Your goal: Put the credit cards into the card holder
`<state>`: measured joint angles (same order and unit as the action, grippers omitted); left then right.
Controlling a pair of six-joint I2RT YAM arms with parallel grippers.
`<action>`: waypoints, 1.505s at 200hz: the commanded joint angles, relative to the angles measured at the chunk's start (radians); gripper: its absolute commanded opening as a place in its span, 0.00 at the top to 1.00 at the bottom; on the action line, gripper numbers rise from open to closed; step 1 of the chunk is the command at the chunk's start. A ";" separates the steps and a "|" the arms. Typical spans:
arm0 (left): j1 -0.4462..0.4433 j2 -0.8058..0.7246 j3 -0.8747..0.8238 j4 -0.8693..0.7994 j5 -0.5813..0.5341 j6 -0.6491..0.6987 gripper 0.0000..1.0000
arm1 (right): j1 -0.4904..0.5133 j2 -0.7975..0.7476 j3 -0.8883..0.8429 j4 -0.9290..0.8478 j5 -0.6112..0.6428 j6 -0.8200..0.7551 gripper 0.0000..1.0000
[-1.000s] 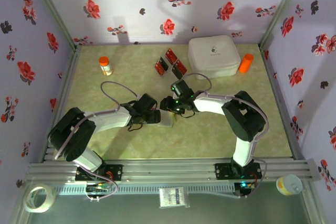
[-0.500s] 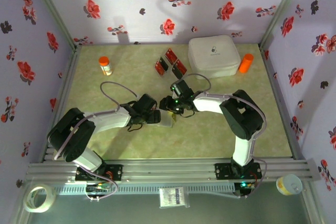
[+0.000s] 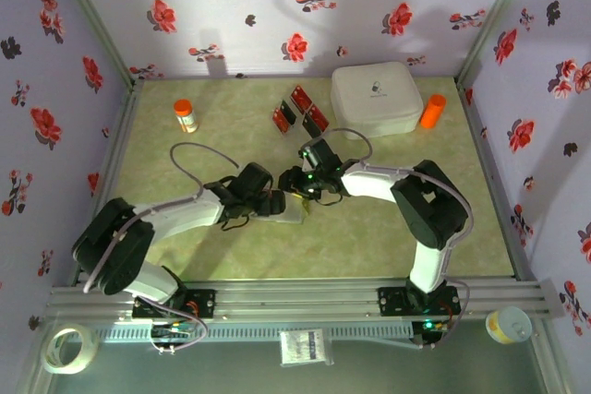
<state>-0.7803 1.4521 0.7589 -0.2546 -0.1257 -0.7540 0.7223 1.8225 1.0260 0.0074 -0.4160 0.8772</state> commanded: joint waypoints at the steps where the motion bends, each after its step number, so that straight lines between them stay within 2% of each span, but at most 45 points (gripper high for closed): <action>1: 0.027 -0.080 0.031 -0.040 0.011 0.006 0.00 | 0.024 -0.028 0.035 -0.014 -0.008 0.023 0.55; 76: 0.173 -0.311 -0.062 -0.101 0.054 0.025 0.00 | 0.082 0.056 0.142 -0.019 0.029 0.069 0.52; 130: 0.256 -0.341 -0.099 -0.099 0.113 0.056 0.00 | 0.102 0.148 0.210 0.006 0.042 0.104 0.51; 224: 0.268 -0.307 -0.100 -0.094 0.177 0.083 0.00 | 0.111 0.177 0.135 0.104 0.043 0.167 0.51; 301: 0.266 -0.257 -0.165 -0.042 0.179 0.084 0.00 | 0.110 0.196 0.160 0.064 0.025 0.140 0.51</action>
<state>-0.5186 1.1725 0.6239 -0.3233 0.0387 -0.6926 0.8276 1.9968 1.1725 0.1005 -0.3862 1.0256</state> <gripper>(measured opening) 0.997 0.489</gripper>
